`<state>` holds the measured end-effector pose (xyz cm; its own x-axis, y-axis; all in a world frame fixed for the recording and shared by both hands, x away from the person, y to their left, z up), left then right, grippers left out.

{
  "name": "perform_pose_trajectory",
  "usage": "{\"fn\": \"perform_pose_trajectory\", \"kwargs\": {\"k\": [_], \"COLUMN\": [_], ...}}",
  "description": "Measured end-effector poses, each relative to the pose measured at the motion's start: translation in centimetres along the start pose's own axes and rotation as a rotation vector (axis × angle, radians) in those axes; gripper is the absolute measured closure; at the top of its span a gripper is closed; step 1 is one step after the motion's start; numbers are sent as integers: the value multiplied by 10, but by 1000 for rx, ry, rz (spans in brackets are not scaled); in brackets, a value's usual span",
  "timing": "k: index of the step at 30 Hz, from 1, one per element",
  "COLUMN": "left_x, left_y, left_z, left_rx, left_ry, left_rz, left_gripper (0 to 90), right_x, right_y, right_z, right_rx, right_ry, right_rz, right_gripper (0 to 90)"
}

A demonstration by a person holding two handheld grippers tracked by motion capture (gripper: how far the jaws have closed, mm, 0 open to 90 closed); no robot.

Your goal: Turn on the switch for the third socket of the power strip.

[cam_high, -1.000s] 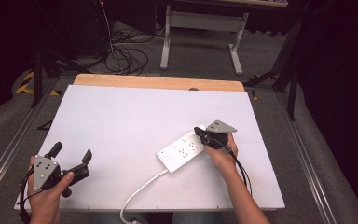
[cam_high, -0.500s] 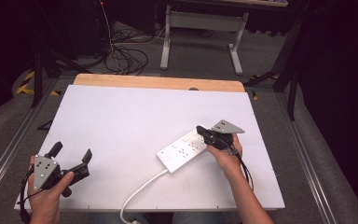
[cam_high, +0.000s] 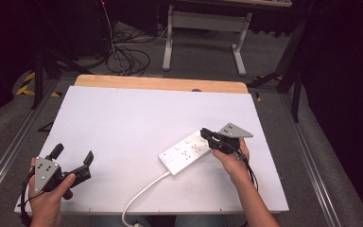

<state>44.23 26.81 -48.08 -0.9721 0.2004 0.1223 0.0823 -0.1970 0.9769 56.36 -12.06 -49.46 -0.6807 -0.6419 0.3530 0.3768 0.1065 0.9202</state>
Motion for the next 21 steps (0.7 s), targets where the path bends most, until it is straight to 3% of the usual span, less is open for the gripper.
{"fn": "perform_pose_trajectory", "kwargs": {"k": [21], "left_x": [-1], "left_y": [0], "left_z": [-1], "left_rx": [4], "left_ry": [-5], "left_rz": [1], "left_gripper": [38], "right_x": [11], "right_y": [2], "right_z": [4], "right_rx": [-29], "right_ry": [39], "right_rz": [-6], "right_gripper": [755]}}
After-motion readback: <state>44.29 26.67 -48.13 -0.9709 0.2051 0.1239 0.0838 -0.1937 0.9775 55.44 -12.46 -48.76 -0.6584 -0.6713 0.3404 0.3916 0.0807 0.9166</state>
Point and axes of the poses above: each handheld gripper's, and its own axes: x roughly backward along the jaws, y roughly out of its top, z roughly to its left, the point moved 10 cm from there along -x, roughly forward along the jaws, and after that the axes turned 12 degrees about -x, right-handed, at the moved point
